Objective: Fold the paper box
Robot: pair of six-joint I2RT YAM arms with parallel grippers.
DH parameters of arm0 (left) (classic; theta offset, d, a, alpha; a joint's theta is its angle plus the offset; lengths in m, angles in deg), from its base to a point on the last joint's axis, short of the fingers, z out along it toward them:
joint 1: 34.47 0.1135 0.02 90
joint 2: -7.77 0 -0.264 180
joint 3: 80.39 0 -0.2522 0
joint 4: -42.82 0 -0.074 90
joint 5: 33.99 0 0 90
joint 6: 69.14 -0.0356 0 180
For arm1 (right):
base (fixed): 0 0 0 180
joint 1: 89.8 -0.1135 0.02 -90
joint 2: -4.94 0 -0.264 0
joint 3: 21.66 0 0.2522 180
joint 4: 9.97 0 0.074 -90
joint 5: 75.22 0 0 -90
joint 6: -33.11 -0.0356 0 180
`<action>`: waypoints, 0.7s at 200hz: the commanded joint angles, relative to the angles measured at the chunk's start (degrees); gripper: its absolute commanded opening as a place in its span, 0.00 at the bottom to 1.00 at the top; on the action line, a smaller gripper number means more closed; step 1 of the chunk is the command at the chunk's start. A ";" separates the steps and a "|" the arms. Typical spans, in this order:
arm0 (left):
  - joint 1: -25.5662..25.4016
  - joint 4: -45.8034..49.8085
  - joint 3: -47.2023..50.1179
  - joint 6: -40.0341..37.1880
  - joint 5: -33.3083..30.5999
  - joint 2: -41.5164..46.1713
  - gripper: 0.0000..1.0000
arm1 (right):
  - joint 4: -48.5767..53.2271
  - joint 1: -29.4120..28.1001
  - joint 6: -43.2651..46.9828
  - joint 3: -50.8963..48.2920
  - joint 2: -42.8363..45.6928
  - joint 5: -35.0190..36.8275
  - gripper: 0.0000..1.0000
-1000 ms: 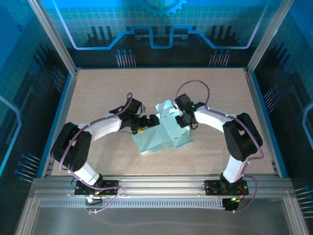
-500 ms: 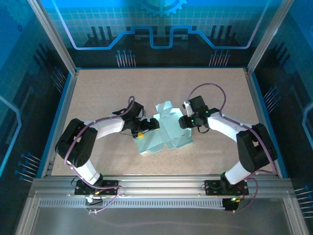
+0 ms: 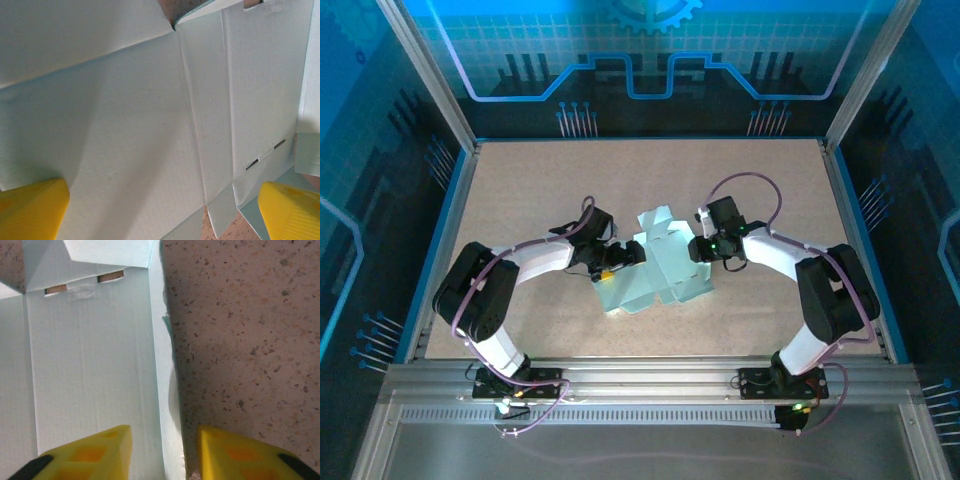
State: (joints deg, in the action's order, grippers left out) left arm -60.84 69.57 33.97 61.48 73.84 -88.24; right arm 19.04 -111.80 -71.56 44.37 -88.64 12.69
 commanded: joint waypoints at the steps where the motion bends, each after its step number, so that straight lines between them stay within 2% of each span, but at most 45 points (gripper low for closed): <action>1: 0.45 1.07 0.37 0.82 -0.24 -0.76 0.98 | -1.54 0.89 -0.44 0.19 -1.31 -1.27 0.36; 102: 0.63 1.41 0.03 0.86 0.19 -0.83 0.98 | -2.34 1.00 -0.66 0.73 -3.14 -2.75 0.19; 140: 0.69 1.51 -0.13 0.86 0.19 -0.76 0.99 | -2.10 0.99 -0.48 0.75 -2.67 -2.75 0.21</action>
State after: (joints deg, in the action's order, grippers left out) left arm -60.73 69.57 33.97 61.50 73.86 -88.24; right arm 17.58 -111.47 -72.11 44.37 -91.53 11.05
